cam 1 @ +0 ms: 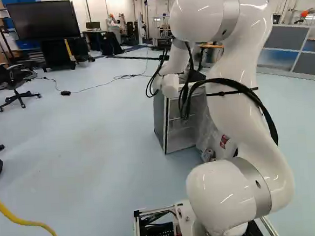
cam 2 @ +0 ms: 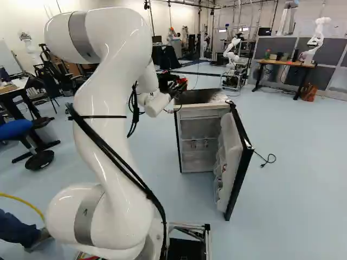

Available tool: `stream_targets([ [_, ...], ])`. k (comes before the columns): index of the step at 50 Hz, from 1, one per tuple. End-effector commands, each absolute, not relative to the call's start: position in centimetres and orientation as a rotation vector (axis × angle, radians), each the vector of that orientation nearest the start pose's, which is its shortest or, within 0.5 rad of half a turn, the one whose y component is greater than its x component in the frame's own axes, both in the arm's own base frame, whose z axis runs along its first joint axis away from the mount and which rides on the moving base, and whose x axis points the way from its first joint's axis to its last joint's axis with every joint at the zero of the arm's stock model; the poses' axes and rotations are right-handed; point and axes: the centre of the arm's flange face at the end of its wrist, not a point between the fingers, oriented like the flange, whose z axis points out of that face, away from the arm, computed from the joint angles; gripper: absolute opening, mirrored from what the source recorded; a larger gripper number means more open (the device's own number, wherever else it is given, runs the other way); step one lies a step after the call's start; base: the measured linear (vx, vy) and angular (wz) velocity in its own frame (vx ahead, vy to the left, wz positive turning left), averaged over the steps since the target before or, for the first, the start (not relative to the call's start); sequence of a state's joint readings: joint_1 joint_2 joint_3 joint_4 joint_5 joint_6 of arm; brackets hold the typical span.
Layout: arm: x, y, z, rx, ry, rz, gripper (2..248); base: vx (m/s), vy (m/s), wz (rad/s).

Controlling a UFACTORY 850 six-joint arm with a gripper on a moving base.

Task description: Grab a drink from the fridge

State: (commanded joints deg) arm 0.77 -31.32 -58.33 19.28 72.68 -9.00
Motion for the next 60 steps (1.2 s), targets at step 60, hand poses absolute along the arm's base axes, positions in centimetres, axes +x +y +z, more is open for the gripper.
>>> stream_targets([
  [60,63.6,-6.3,34.0,-2.388,0.117,-2.358,95,0.000,0.000,0.000],
])
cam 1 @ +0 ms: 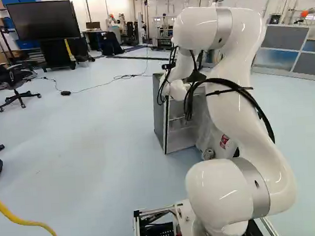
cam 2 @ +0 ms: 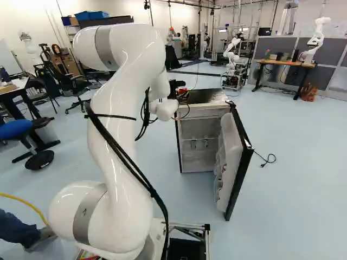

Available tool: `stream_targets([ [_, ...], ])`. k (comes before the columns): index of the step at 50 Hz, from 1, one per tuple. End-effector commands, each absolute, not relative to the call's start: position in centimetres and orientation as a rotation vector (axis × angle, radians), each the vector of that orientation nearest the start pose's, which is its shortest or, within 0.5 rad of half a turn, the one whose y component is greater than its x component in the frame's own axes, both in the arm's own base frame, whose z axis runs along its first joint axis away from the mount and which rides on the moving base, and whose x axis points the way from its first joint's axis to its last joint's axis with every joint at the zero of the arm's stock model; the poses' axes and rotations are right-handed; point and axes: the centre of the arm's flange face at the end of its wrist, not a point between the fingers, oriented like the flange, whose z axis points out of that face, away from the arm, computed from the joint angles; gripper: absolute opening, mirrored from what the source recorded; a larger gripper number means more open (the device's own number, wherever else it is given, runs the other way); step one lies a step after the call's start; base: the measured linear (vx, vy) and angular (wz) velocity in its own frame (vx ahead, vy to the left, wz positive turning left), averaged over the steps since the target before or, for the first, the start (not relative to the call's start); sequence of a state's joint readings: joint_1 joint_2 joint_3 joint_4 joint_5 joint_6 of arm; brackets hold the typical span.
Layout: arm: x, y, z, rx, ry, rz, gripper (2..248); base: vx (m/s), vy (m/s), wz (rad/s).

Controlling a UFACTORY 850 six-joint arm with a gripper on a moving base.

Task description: Grab a drink from the fridge

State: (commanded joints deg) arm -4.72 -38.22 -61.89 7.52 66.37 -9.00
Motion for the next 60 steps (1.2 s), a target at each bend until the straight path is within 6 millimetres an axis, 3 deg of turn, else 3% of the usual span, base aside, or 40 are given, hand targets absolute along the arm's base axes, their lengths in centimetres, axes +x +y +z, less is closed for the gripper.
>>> stream_targets([
  [13,63.9,-7.3,33.7,-2.397,0.134,-2.362,95,0.000,0.000,0.000],
  [42,63.9,-7.4,32.9,-2.412,0.135,-2.348,101,0.000,0.000,0.000],
  [43,63.9,-7.4,32.9,-2.412,0.135,-2.348,132,0.000,0.000,0.000],
  [47,63.9,-7.4,32.9,-2.412,0.135,-2.348,132,0.000,0.000,0.000],
  [48,63.9,-7.4,32.9,-2.412,0.135,-2.348,166,0.000,0.000,0.000],
  [52,63.9,-7.4,32.9,-2.412,0.135,-2.348,166,0.000,0.000,0.000],
  [53,63.9,-7.4,32.9,-2.412,0.135,-2.348,202,0.000,0.000,0.000],
  [57,63.9,-7.4,32.9,-2.412,0.135,-2.348,202,0.000,0.000,0.000],
  [58,63.9,-7.4,32.9,-2.411,0.135,-2.348,238,0.000,0.000,0.000],
  [60,63.8,-7.4,33.0,-2.410,0.136,-2.350,238,0.000,0.000,0.000],
])
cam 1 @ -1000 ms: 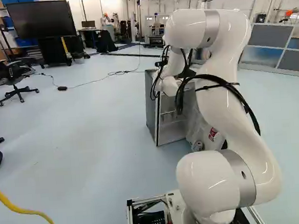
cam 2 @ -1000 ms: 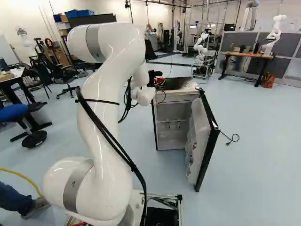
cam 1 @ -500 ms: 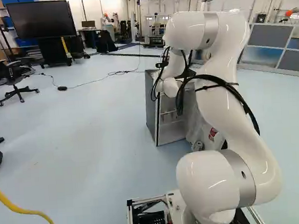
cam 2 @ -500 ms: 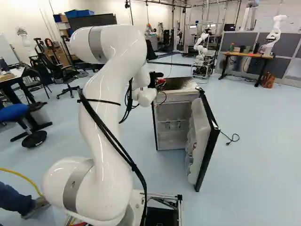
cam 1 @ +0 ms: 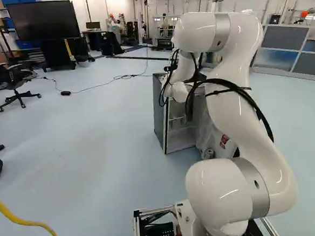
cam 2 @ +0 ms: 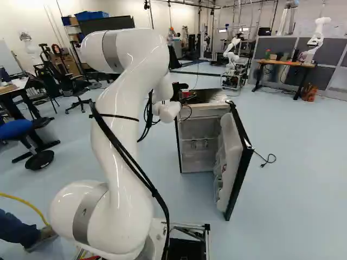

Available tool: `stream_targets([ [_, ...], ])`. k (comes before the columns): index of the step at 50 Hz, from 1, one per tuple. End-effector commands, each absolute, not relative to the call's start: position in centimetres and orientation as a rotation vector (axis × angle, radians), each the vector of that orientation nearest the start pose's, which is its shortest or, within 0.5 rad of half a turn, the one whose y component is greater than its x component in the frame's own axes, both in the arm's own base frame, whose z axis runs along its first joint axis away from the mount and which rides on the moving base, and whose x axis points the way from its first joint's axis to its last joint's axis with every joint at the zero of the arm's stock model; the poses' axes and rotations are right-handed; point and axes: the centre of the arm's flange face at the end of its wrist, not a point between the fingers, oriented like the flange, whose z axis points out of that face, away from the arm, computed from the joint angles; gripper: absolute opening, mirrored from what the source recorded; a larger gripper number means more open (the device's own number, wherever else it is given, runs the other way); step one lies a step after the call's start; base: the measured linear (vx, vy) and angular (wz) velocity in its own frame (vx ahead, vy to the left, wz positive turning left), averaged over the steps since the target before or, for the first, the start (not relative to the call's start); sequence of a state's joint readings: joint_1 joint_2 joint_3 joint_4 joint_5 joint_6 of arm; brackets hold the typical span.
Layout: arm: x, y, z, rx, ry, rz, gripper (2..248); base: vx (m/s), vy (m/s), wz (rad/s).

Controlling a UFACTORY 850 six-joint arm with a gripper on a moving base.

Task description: Grab a drink from the fridge

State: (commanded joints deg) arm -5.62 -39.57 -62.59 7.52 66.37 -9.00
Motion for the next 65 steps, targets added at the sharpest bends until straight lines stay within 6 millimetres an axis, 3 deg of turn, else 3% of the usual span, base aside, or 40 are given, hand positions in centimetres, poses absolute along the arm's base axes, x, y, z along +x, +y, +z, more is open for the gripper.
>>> stream_targets([
  [4,63.6,-7.4,33.4,-2.407,0.136,-2.353,247,0.000,0.000,0.000],
  [26,59.7,-8.3,36.5,-2.410,0.165,-2.372,247,0.000,0.000,0.000],
  [65,55.7,-14.0,40.8,-2.452,0.331,-2.415,247,0.000,0.000,0.000],
])
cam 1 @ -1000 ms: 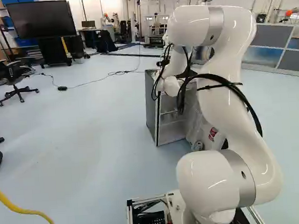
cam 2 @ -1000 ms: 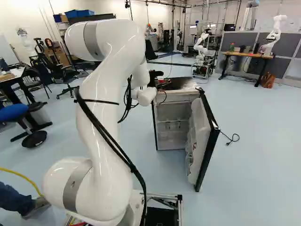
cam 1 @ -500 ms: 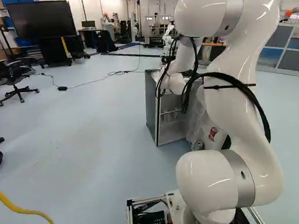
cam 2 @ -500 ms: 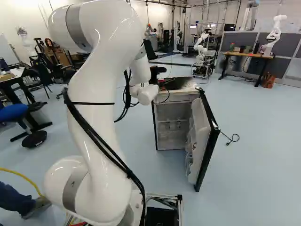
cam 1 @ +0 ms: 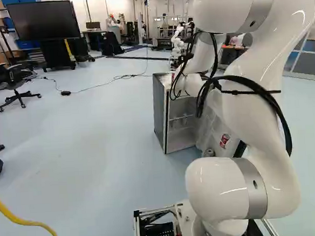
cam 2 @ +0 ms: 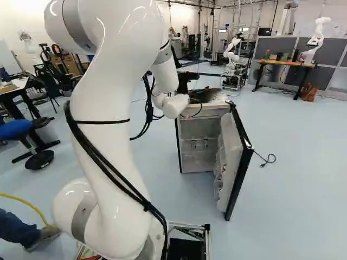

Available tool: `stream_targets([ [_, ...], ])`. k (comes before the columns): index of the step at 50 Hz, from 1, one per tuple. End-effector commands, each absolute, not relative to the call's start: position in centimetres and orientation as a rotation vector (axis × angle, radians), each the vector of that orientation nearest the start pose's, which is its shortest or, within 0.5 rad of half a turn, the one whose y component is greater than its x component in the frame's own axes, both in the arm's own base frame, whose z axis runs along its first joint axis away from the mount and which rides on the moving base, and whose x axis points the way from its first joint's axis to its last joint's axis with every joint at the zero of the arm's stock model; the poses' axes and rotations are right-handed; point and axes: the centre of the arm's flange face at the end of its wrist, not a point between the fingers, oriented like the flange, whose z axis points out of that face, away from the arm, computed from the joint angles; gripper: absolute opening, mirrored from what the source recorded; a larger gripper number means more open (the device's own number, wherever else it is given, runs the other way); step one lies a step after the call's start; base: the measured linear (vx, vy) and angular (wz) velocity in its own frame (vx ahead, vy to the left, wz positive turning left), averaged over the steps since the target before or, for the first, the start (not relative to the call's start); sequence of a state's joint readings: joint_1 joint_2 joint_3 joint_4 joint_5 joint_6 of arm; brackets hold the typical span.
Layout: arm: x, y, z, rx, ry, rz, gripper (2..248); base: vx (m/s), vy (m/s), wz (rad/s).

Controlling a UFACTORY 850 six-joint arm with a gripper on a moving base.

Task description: Grab a drink from the fridge

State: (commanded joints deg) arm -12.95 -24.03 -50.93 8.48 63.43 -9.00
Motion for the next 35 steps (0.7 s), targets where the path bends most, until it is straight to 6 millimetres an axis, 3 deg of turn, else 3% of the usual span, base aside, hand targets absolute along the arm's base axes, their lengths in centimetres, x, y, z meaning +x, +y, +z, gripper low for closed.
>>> stream_targets([
  [35,52.6,-19.9,42.9,-2.612,0.670,-2.235,247,0.000,0.000,0.000],
])
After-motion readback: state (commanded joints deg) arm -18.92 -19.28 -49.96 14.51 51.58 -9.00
